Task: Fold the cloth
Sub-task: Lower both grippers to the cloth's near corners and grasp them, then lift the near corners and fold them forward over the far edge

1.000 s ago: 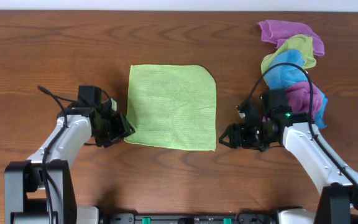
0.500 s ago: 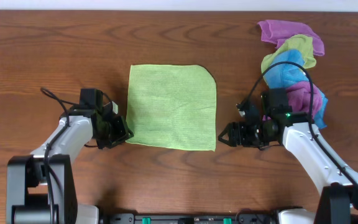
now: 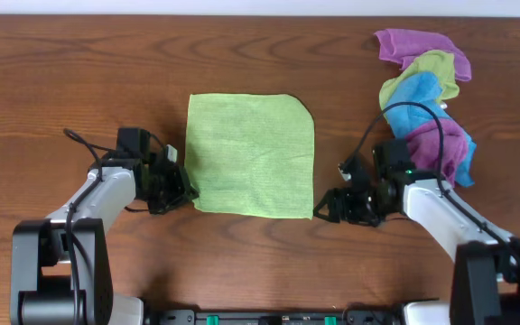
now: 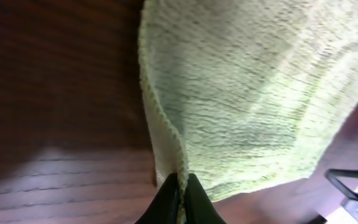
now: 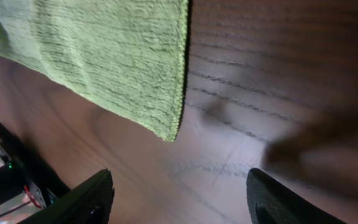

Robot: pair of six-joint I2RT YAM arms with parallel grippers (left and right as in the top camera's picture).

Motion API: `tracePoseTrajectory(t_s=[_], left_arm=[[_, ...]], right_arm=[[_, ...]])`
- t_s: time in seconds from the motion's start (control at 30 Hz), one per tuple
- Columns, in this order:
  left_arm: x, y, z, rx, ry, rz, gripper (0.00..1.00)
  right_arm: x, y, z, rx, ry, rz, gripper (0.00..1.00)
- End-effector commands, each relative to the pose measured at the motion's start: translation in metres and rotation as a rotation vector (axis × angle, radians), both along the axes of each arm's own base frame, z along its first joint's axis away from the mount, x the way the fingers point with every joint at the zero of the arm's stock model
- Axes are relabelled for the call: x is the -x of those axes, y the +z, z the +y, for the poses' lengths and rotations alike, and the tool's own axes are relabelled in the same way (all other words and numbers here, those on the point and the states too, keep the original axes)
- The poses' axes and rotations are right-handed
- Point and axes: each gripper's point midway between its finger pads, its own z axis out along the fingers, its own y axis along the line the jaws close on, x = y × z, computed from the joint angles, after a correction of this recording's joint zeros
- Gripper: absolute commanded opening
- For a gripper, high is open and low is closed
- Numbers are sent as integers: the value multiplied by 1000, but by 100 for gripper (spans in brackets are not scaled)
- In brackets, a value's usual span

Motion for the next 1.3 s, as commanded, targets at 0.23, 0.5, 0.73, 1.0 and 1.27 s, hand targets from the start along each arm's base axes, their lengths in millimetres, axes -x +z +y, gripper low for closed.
tracePoseTrajectory(t_s=[0.23, 0.5, 0.73, 1.0, 1.27], left_arm=[[-4, 15, -21, 171, 4, -7, 6], [-12, 21, -24, 197, 13, -27, 6], [-14, 21, -23, 193, 12, -37, 6], [-20, 23, -23, 192, 10, -69, 6], [-50, 54, -23, 195, -3, -184, 6]], right_arm=[[10, -28, 23, -47, 42, 79, 68], [14, -48, 29, -30, 47, 126, 65], [10, -58, 18, 50, 15, 126, 36], [3, -54, 19, 54, -17, 131, 1], [-34, -4, 17, 99, -20, 28, 1]])
